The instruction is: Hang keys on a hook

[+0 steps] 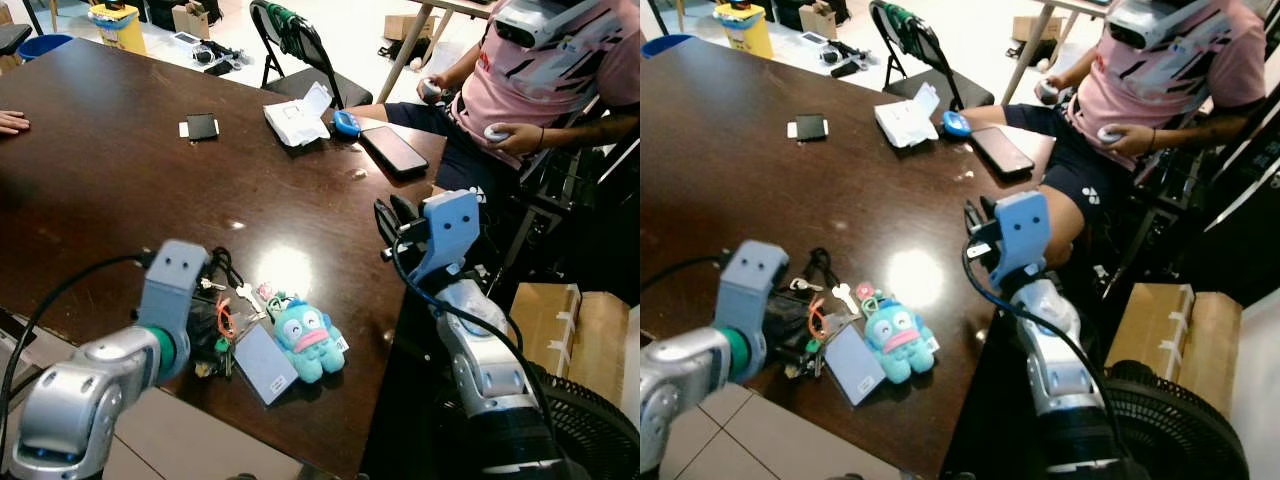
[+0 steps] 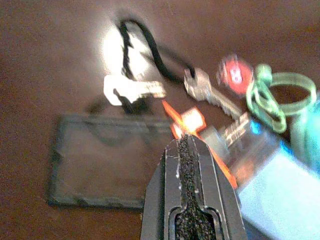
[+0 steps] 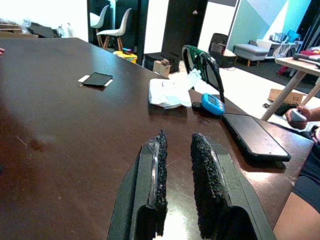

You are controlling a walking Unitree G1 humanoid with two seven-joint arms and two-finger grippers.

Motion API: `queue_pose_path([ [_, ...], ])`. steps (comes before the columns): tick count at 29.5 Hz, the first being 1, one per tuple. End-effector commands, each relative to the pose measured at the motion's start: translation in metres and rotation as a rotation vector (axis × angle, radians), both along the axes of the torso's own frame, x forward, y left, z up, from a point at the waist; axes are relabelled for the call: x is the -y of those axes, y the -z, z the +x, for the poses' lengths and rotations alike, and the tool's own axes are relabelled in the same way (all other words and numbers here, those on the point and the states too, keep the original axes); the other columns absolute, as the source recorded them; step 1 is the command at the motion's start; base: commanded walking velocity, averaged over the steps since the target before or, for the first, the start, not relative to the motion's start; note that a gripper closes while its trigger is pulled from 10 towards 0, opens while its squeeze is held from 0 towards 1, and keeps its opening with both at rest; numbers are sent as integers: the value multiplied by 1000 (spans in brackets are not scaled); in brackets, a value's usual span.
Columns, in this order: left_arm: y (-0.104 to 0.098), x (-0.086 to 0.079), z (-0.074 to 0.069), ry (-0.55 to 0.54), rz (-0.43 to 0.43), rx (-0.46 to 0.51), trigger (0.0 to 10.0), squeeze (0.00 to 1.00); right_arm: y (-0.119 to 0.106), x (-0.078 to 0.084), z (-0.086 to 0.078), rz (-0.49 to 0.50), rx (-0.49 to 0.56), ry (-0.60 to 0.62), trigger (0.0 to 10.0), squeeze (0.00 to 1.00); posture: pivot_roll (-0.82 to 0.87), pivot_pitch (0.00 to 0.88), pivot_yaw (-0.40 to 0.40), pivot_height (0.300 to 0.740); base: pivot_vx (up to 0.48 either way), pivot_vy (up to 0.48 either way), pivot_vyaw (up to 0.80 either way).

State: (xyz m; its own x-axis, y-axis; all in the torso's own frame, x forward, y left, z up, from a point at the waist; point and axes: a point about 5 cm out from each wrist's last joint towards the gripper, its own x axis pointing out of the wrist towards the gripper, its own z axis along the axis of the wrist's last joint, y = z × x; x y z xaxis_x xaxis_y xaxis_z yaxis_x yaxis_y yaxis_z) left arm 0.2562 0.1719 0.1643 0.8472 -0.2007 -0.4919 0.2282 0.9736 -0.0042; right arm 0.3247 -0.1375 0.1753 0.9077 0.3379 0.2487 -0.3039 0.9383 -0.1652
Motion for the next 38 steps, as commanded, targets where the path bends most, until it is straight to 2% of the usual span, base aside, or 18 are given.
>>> queue_pose_path([
  [1,-2,-1,-1,-5,4,15,0,0,3,0,1,3,-11,2,10000,0,139,16,45,740,0,0,0],
  [2,-2,1,-2,27,38,7,6078,0,3,-1,1,3,-11,0,10000,0,140,11,45,740,0,0,0],
  [4,-2,1,-2,27,38,7,6078,0,3,-1,1,3,-11,0,10000,0,140,11,45,740,0,0,0],
  [5,2,2,-3,49,67,-20,10000,0,3,-1,1,3,-10,-2,10000,0,137,10,47,740,0,0,0],
  [8,8,2,-4,61,89,-52,10000,0,3,-2,1,3,-9,-3,10000,0,133,6,48,740,0,0,0],
  [9,12,2,-6,66,98,-77,10000,1000,3,-1,0,3,-9,0,10000,0,132,5,50,740,0,0,0],
  [16,17,4,-13,93,89,-134,10000,1000,6,0,-1,1,-12,5,10000,0,130,0,58,740,0,0,0],
  [19,21,12,-22,138,46,-183,10000,1000,7,0,-2,1,-12,4,10000,0,121,0,63,740,0,0,0],
  [20,24,13,-24,143,27,-210,10000,890,6,0,-2,0,-11,5,10000,0,118,0,65,740,0,0,0],
  [21,24,13,-24,143,27,-210,10000,890,6,0,-2,0,-11,5,10000,0,118,0,65,740,0,0,0],
  [22,26,15,-25,137,-5,-235,10000,0,6,1,-2,-1,-10,8,10000,0,115,0,65,740,0,0,0],
  [24,27,15,-24,125,-25,-249,10000,0,6,2,-2,-3,-10,11,10000,0,113,0,65,740,0,0,0],
  [26,31,18,-18,70,-55,-268,10000,0,7,2,-3,-5,-11,11,10000,0,110,0,63,740,0,0,0],
  [33,32,21,-15,54,-74,-273,10000,0,7,2,-3,-5,-11,10,10000,0,108,0,62,740,0,0,0],
  [38,31,23,-5,-23,-98,-267,10000,0,8,1,-3,-4,-15,8,10000,0,109,0,62,740,0,0,0],
])
